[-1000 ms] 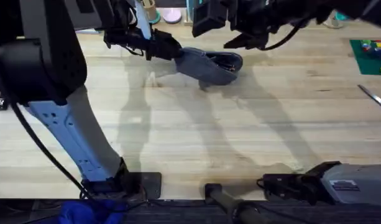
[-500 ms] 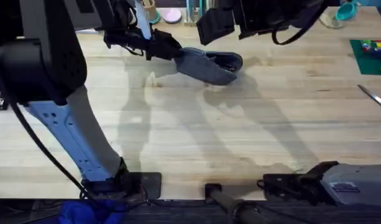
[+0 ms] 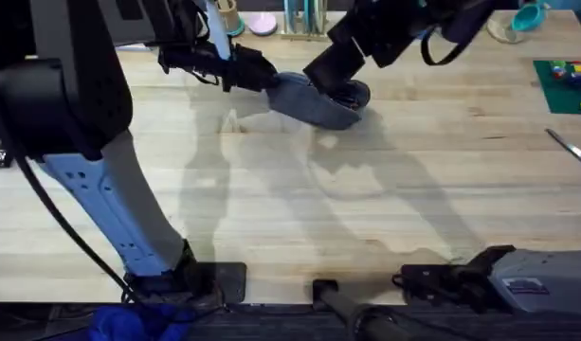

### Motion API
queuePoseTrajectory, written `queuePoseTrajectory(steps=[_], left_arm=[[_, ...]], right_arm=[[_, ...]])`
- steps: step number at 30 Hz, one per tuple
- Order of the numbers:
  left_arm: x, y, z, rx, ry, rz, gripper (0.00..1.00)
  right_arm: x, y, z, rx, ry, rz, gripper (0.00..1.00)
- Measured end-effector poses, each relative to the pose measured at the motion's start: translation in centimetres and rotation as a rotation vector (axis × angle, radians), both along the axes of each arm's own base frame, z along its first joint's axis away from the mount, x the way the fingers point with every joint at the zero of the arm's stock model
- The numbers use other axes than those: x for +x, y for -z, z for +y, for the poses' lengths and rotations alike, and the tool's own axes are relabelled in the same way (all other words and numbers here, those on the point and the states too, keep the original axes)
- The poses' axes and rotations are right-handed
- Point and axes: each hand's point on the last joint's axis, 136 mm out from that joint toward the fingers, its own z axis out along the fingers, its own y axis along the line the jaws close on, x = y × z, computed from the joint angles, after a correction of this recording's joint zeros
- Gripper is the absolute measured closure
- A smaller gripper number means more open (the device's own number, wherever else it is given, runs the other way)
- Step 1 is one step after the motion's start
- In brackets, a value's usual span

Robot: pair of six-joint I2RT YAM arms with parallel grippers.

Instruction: Unzip the bag, pick up the pens from the table one at a time and place them inside, then zip the bag closed.

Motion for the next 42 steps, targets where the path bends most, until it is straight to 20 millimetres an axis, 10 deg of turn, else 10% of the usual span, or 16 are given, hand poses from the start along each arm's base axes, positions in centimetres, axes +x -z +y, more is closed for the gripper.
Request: queuePoseTrajectory(steps=[16,27,42], left_arm=[[0.0,0.1,0.0,0.004,-0.001,0.0,0.96],[0.0,0.1,0.0,0.006,-0.001,0.0,0.96],[0.0,0.1,0.1,0.007,-0.001,0.005,0.96]], right_arm=[[4.1,-8.1,6.2,0.239,-0.116,-0.37,0.005],[1.0,-1.5,6.1,0.093,-0.172,-0.131,0.005],[2.4,0.4,3.2,0.031,-0.124,-0.074,0.005]])
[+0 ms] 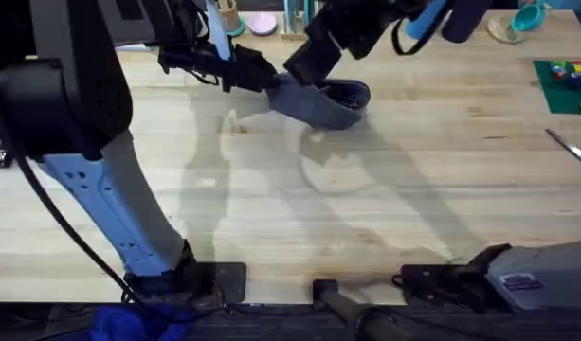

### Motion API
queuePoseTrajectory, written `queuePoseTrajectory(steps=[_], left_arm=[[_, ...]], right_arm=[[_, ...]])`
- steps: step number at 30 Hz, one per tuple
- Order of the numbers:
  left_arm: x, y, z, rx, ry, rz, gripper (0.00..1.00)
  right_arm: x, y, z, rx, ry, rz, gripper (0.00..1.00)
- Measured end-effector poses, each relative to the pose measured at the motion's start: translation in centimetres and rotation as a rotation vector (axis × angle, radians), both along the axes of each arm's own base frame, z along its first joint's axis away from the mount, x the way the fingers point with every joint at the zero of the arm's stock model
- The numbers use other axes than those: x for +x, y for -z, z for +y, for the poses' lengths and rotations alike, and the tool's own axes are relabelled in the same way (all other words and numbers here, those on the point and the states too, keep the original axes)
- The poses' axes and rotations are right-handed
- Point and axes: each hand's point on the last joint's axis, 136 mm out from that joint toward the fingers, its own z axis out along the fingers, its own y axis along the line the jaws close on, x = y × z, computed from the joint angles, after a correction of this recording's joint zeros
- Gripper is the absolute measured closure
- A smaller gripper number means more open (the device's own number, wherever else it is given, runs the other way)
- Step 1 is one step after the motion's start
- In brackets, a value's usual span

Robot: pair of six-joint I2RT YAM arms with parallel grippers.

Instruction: Unzip the bag, pick up the pens from the table one at a time and place them inside, then zip the bag closed.

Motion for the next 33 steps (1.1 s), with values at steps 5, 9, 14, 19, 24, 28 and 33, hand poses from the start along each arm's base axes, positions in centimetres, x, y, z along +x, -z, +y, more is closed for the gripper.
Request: queuePoseTrajectory(steps=[5,9,14,19,24,28,33], left_arm=[[0.0,0.0,0.0,0.0,0.0,0.001,0.96],[0.0,0.0,0.0,0.0,0.0,0.0,0.96],[0.0,0.0,0.0,0.0,0.0,0.0,0.96],[0.0,0.0,0.0,0.0,0.0,0.0,0.96],[0.0,0.0,0.0,0.0,0.0,0.001,0.96],[0.0,0.0,0.0,0.0,0.0,0.001,0.96],[0.0,0.0,0.0,0.0,0.0,0.0,0.96]], right_arm=[[0.8,2.9,0.5,-0.041,-0.007,0.053,0.005],[1.3,4.8,0.9,-0.069,-0.017,0.083,0.005],[1.5,6.0,1.0,-0.098,-0.044,0.094,0.006],[1.4,7.0,0.9,-0.117,-0.062,0.101,0.005],[0.8,9.6,0.5,-0.143,-0.069,0.137,0.005],[0.5,11.0,0.0,-0.156,-0.067,0.155,0.005],[1.3,11.3,-0.3,-0.145,-0.057,0.134,0.006]])
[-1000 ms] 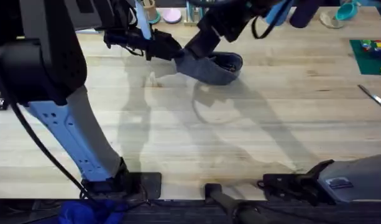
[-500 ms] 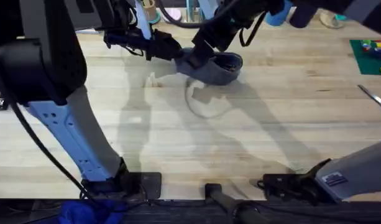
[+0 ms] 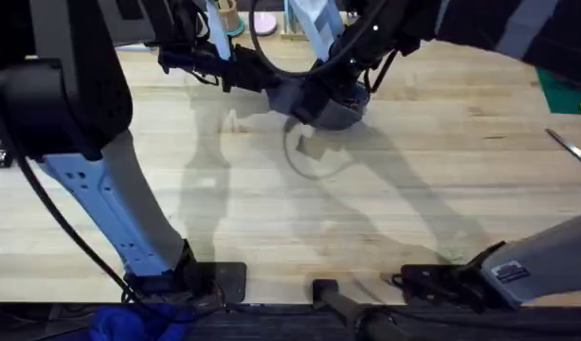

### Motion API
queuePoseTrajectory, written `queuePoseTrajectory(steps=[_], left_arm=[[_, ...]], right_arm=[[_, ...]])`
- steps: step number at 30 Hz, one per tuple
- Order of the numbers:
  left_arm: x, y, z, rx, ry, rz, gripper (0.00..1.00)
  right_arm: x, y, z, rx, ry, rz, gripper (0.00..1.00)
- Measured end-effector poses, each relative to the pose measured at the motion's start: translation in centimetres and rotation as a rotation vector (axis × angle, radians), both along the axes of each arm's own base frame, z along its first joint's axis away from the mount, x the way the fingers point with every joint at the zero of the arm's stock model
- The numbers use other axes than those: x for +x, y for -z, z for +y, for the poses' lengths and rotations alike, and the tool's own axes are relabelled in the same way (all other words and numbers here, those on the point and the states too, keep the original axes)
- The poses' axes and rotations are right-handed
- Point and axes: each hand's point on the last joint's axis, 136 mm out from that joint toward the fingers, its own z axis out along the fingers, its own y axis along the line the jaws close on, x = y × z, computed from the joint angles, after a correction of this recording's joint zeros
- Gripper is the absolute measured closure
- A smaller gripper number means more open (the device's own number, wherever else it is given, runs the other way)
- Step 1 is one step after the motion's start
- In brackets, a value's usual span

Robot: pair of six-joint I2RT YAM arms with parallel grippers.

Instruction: Unzip the bag, pick up the pens from the table one at a time and place them inside, then zip the bag closed.

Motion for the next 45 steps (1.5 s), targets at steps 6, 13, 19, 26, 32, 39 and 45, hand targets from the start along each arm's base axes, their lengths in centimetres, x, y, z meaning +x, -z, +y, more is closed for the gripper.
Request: queuePoseTrajectory(steps=[6,13,19,26,32,39,45], left_arm=[[0.0,0.0,0.0,0.0,0.0,0.0,0.96],[0.0,0.0,0.0,0.0,0.0,0.0,0.96],[0.0,0.0,0.0,0.0,0.0,0.001,0.96],[0.0,0.0,0.0,0.0,0.0,0.003,0.96],[0.0,0.0,0.0,0.0,0.0,0.003,0.959],[0.0,0.0,0.0,0.0,0.0,0.003,0.96],[0.0,0.0,0.0,0.0,0.0,0.003,0.96]], right_arm=[[0.8,1.2,0.0,-0.002,-0.003,0.008,0.005],[0.9,2.0,0.2,-0.006,-0.016,0.016,0.023],[0.9,1.9,0.3,-0.006,-0.021,0.01,0.201],[1.0,1.9,0.2,-0.006,-0.02,0.009,0.353],[1.0,1.9,0.2,-0.005,-0.021,0.01,0.487],[1.0,1.9,0.2,-0.006,-0.02,0.009,0.725],[1.0,1.9,0.2,-0.006,-0.021,0.009,0.837]])
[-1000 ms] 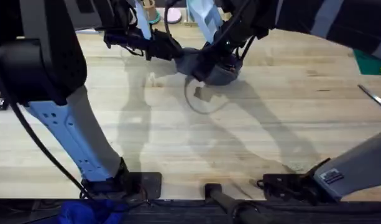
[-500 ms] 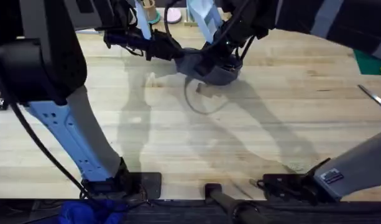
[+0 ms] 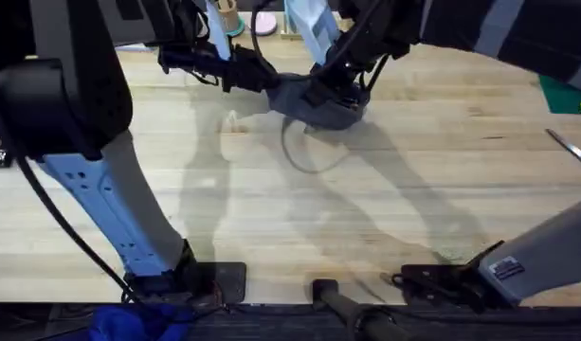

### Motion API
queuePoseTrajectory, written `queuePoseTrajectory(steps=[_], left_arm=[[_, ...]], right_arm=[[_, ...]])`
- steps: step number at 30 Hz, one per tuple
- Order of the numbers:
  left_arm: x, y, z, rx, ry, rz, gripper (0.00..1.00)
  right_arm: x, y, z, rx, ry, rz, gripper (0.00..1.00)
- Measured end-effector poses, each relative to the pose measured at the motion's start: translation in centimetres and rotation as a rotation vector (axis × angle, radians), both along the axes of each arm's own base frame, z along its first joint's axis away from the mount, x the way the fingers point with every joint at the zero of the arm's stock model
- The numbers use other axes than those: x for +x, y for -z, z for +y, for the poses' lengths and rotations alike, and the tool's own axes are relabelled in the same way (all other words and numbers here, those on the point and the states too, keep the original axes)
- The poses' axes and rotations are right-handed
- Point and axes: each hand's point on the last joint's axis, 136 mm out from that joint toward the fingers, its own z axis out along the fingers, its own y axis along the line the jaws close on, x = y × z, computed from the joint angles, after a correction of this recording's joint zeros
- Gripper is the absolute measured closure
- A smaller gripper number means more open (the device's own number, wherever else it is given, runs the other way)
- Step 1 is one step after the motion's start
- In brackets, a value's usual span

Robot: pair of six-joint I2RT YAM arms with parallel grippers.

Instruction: Unzip the bag, pick up the pens from the table one at a time and place them inside, then zip the bag closed.

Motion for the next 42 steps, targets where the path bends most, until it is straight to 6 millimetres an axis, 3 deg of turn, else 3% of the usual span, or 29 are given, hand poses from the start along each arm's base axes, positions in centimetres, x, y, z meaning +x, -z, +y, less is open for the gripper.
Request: queuePoseTrajectory(steps=[8,42], left_arm=[[0.0,0.0,0.0,0.0,0.0,0.0,0.96],[-0.1,0.0,0.0,0.0,0.0,0.006,0.96]], right_arm=[[0.0,0.0,0.0,0.0,-0.001,-0.001,0.969],[-0.6,0.6,-1.1,-0.055,0.014,0.026,0.972]])
